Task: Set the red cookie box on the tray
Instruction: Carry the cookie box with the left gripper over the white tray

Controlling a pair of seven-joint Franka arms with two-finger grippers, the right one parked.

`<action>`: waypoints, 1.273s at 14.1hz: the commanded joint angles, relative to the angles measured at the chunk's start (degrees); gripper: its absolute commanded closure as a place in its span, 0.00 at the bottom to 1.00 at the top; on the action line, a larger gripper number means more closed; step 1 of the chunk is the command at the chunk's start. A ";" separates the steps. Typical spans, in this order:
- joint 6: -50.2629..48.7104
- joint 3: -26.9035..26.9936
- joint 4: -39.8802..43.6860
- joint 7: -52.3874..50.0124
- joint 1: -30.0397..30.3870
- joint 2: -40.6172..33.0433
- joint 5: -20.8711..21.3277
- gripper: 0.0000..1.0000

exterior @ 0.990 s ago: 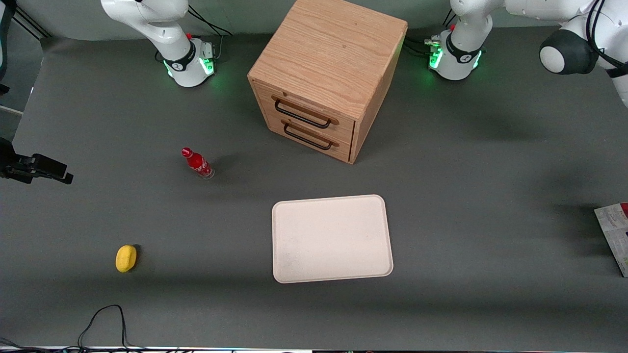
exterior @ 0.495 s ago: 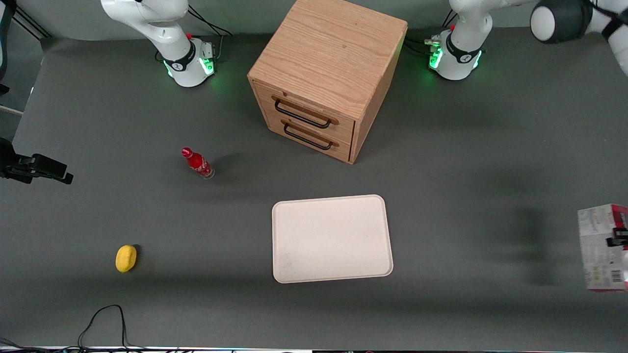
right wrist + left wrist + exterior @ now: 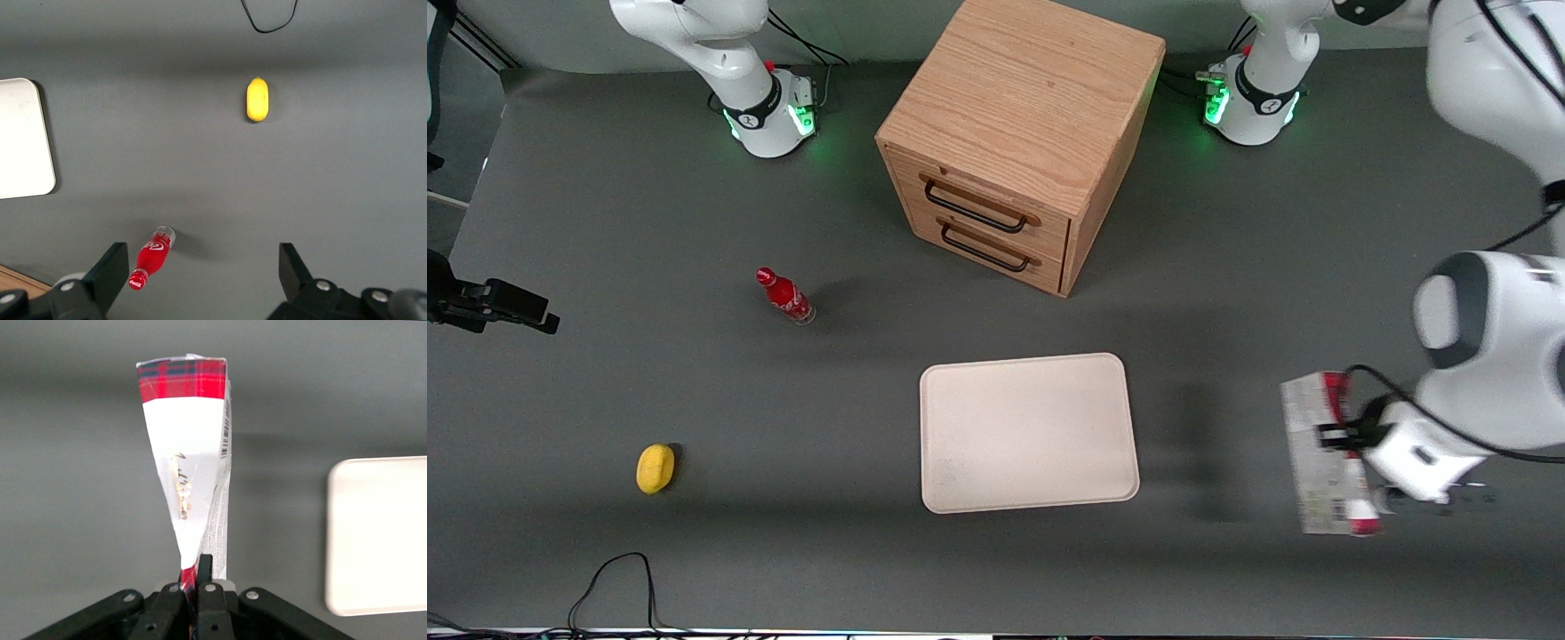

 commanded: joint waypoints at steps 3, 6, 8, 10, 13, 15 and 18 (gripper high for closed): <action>6.56 -1.57 -0.68 -12.61 -7.73 5.56 3.45 1.00; 8.67 -1.58 -0.41 -16.28 -12.13 9.43 4.25 1.00; 8.94 -1.58 -0.24 -17.63 -13.81 10.49 5.38 1.00; 7.81 -1.58 -0.06 -17.71 -14.25 10.41 5.48 1.00; 6.57 -1.58 0.03 -20.42 -16.27 10.41 6.44 1.00; 7.27 -1.66 -0.50 -25.86 -17.32 10.49 10.11 1.00; 7.01 -1.84 -1.11 -27.38 -18.03 10.41 10.84 1.00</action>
